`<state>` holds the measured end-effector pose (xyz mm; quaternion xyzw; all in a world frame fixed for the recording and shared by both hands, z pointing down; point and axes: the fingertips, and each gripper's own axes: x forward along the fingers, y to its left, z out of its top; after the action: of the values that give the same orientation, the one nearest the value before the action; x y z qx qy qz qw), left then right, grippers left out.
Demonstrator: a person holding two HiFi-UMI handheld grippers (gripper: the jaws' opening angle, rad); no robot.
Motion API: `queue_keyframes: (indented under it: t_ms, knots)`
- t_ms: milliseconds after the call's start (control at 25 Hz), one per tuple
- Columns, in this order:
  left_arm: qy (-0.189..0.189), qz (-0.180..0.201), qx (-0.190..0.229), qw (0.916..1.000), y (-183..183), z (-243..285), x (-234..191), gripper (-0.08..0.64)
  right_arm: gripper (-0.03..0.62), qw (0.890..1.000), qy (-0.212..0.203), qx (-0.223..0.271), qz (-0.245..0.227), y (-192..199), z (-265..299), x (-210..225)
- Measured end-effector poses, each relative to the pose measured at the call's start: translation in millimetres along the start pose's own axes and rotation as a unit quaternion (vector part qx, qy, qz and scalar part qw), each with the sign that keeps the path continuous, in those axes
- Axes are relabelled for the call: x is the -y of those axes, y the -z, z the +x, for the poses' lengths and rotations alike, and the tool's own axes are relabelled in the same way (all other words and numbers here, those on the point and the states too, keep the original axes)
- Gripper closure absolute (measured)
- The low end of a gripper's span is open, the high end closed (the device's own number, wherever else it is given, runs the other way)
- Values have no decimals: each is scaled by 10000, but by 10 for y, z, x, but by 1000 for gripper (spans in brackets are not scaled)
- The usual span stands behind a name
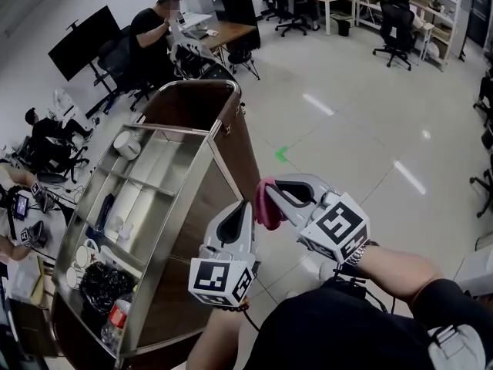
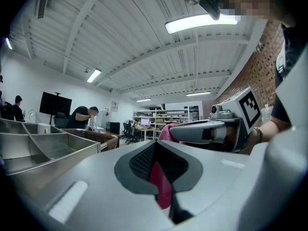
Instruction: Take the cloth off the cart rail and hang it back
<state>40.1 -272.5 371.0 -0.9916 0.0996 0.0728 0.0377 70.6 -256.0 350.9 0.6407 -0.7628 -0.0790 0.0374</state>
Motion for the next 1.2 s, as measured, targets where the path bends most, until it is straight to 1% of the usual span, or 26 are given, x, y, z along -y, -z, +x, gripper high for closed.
queue_keyframes:
  t_ms: [80, 240, 360, 440, 560, 680, 800, 880, 960, 1040, 1200]
  knots:
    - [-54, -13, -53, 10000, 21, 184, -59, 557, 581, 10000, -4, 27, 38, -15, 60, 203]
    - [-163, 56, -116, 9998, 186, 511, -176, 557, 581, 9999, -100, 91, 87, 126, 188, 536]
    - [-233, 147, -163, 9995, 116, 744, -301, 555, 581, 9993, -164, 79, 334, 16, 322, 751]
    - [-383, 160, -221, 9989, 50, 957, -192, 557, 581, 9990, -312, 209, 239, -62, 233, 1002]
    - [-613, 175, -245, 9977, 53, 1331, -30, 557, 581, 9979, -525, 313, 199, -47, 87, 1401]
    - [-879, 166, -246, 9957, 140, 1648, -100, 557, 581, 9966, -715, 356, 208, 37, 171, 1739]
    - [-1105, 244, -234, 9933, 187, 1899, -183, 557, 581, 9944, -954, 396, 230, 120, 269, 2005]
    - [-1237, 291, -217, 9917, 166, 2074, -207, 557, 581, 9931, -1071, 434, 225, 108, 296, 2195]
    - [-1408, 250, -207, 9895, 140, 2233, -222, 557, 581, 9920, -1158, 462, 212, 74, 320, 2390]
    - [-1501, 262, -207, 9881, 121, 2360, -225, 557, 581, 9909, -1237, 489, 218, 54, 358, 2545]
    - [-1551, 364, -227, 9870, 97, 2532, -274, 557, 581, 9891, -1324, 576, 303, 13, 485, 2762]
